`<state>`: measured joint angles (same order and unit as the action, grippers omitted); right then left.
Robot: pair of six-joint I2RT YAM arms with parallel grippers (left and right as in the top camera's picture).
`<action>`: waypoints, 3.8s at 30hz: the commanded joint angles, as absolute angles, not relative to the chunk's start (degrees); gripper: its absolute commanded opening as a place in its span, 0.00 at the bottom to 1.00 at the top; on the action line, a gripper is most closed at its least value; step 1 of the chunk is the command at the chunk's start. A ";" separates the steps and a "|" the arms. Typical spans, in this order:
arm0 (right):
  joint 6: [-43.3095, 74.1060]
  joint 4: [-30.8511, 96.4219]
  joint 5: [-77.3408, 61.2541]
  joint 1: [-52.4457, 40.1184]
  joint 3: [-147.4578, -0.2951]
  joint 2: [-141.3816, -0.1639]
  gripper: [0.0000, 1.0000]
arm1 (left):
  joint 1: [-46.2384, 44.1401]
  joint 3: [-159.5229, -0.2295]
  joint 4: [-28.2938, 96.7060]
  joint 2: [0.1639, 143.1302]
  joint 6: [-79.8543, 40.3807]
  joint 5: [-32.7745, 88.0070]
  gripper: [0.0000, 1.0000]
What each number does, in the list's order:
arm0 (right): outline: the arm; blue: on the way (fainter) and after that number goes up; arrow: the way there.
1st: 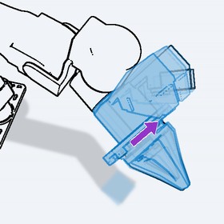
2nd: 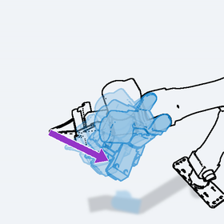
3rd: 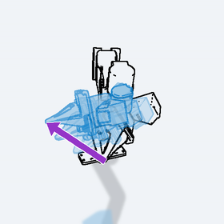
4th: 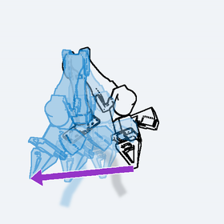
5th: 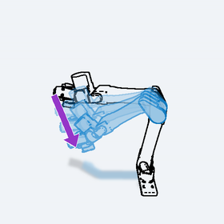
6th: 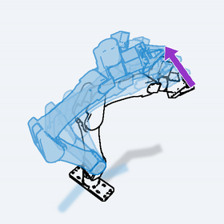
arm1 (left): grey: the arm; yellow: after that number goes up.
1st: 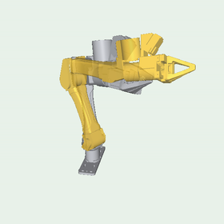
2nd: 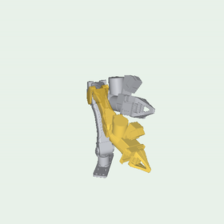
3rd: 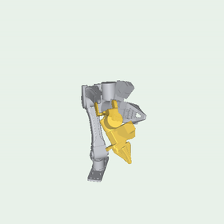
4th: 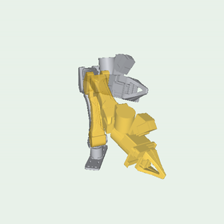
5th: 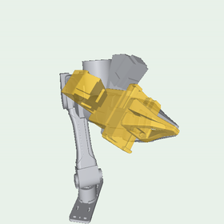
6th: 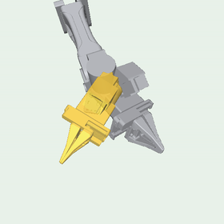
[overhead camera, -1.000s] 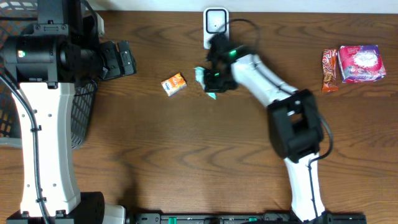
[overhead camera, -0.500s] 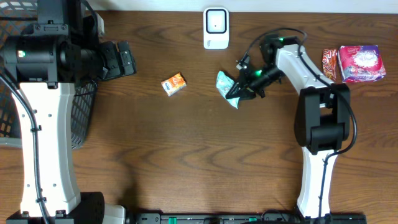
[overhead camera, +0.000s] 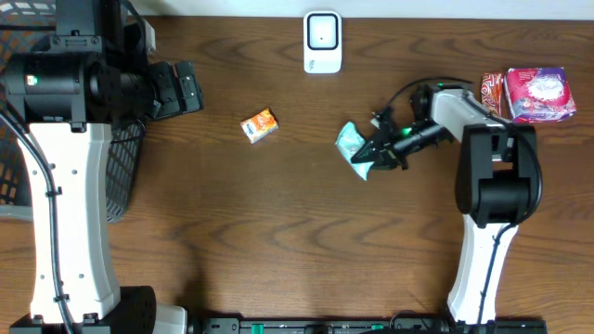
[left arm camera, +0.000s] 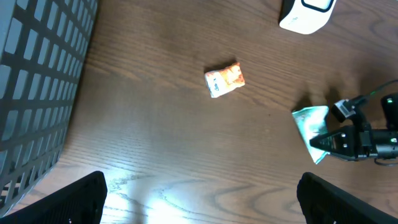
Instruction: Scan the item barcode
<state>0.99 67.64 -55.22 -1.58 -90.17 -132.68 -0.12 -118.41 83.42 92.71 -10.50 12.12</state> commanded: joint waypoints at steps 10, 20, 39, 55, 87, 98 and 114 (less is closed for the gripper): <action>11.94 80.09 -20.62 4.36 -105.36 -131.02 0.54 | -0.23 -118.28 83.50 93.21 -10.79 12.62 0.98; 12.78 87.39 -8.60 0.40 -119.31 -131.02 0.57 | -0.23 -118.28 83.50 93.21 -10.79 12.62 0.98; 13.69 80.40 13.96 -15.42 -112.31 -131.07 0.59 | -0.23 -118.28 83.50 93.21 -10.79 12.62 0.98; 17.98 67.66 19.14 -15.94 -102.28 -131.07 0.15 | -0.23 -118.28 83.50 93.23 -10.79 12.62 0.98; 28.58 15.18 3.73 -22.61 -119.04 -137.27 0.01 | -0.23 -118.28 83.50 93.21 -10.79 12.62 0.98; 27.11 19.38 6.72 -18.31 -119.07 -132.75 0.01 | -0.23 -118.28 83.53 93.21 -10.79 12.62 0.98; -10.11 52.31 15.11 2.11 -118.85 -127.79 0.01 | -0.23 -118.28 83.50 93.21 -10.79 12.62 0.98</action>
<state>-0.08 51.35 13.80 0.10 -118.74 -127.44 -0.12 -118.41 83.42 92.71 -10.50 12.12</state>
